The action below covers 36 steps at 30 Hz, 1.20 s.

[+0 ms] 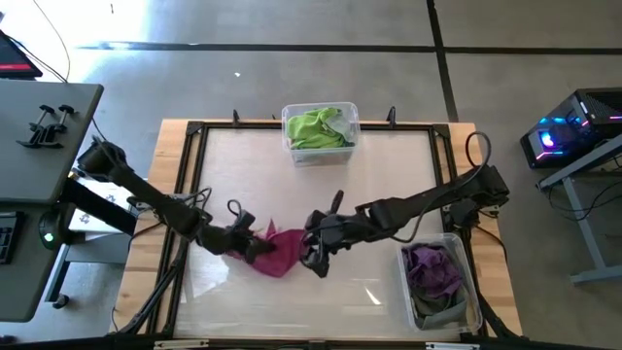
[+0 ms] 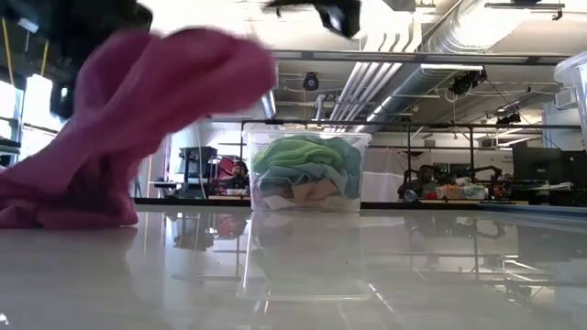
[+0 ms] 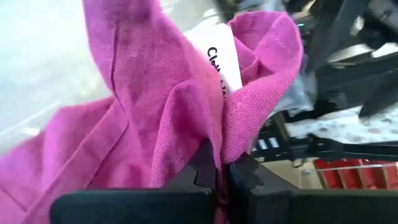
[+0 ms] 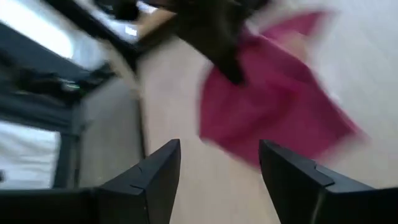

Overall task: Sort towels by color in basket
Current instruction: Put the pink towel into the bottom transparent bin

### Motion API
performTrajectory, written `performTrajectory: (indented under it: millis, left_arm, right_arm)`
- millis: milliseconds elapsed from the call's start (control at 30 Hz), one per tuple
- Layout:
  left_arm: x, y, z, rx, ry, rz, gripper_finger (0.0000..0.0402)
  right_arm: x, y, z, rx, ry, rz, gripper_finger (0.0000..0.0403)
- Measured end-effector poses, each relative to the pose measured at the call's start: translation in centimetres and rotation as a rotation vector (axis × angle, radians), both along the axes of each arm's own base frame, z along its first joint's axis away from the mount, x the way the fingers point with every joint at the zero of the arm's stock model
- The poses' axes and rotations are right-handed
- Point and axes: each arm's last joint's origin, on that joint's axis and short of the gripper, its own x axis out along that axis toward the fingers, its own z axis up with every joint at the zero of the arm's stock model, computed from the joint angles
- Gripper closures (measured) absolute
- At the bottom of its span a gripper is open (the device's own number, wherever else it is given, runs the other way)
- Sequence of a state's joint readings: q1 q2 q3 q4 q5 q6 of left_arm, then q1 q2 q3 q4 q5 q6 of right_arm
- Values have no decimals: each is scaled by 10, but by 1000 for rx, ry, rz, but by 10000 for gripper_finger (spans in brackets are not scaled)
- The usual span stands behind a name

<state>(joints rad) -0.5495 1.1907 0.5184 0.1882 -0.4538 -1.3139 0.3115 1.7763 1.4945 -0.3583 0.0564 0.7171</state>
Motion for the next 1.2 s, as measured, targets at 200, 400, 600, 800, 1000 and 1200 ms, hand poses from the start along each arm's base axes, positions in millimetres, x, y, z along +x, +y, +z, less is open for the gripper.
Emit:
performTrajectory:
  millis: [200,400,600,800,1000,1200]
  left_arm:
    - [11,-1,37,37,-109,-47,401]
    - [14,2,71,66,-211,-59,401]
    - [13,3,88,118,-250,-73,401]
    - [-4,-6,82,363,-174,-176,401]
    - [-32,-27,57,511,55,-439,401]
    - [-57,-29,33,487,352,-574,359]
  right_arm:
    - [0,29,33,-349,-212,218,190]
    - [-3,37,51,-663,-284,199,190]
    - [-1,30,50,-636,-266,132,190]
    - [-1,27,50,-552,-244,32,190]
    - [-3,27,45,-507,-196,30,190]
    - [-3,26,45,-509,-187,28,190]
